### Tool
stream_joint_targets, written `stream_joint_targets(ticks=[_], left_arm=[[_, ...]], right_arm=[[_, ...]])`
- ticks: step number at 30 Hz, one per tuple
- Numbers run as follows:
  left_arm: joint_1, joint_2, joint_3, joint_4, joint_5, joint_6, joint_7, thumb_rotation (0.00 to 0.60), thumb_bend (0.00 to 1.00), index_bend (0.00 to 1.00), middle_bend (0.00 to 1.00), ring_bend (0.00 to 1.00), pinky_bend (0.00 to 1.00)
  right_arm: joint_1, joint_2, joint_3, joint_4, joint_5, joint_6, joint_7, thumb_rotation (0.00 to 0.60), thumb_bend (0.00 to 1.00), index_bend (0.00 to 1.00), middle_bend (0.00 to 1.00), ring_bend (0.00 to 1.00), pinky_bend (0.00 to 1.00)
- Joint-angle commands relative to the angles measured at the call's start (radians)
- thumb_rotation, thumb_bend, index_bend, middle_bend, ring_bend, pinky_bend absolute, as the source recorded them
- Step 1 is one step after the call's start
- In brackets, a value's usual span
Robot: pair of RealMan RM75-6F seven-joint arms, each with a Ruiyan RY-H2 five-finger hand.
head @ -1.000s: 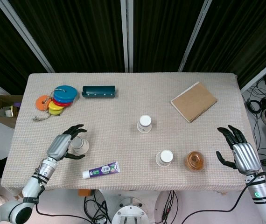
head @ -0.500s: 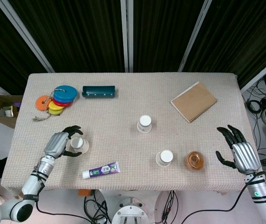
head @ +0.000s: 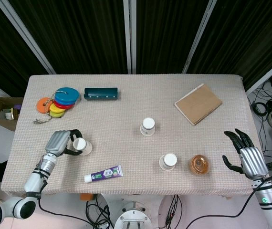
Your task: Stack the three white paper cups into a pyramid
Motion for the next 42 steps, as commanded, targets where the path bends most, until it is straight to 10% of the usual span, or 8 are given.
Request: stream_joint_targets(ticks=[1,25,33,42], left_arm=[[-0.015,-0.002,-0.016,-0.012,0.010,-0.003,-0.019,0.600,0.15,0.53,0.51,0.52,0.72],[-0.300,-0.236,-0.121,0.171,-0.157,-0.170,0.164,0.600,0.14,0.48,0.46,0.46,0.60],[-0.255,-0.184,-0.079,0.083,-0.137,-0.068,0.215,0.600,0.05,0.24,0.15,0.16,0.33],[-0.076,0.008,-0.001,-0.076,-0.025,0.150,0.146,0.600,0.05,0.23,0.14,0.16,0.29]], right_arm=[[-0.002,-0.001,0.000,0.004,0.001,0.002,0.004,0.600,0.34,0.13,0.16,0.00,0.12],[-0.021,0.007,-0.001,0.024,0.010,0.020,0.034,0.600,0.34,0.13,0.16,0.00,0.12],[0.003,0.020,0.002,-0.010,-0.016,0.001,-0.001,0.600,0.34,0.13,0.16,0.00,0.12],[0.204,0.051,0.075,-0.144,0.007,-0.261,-0.122,0.600,0.29,0.07,0.16,0.00,0.12]])
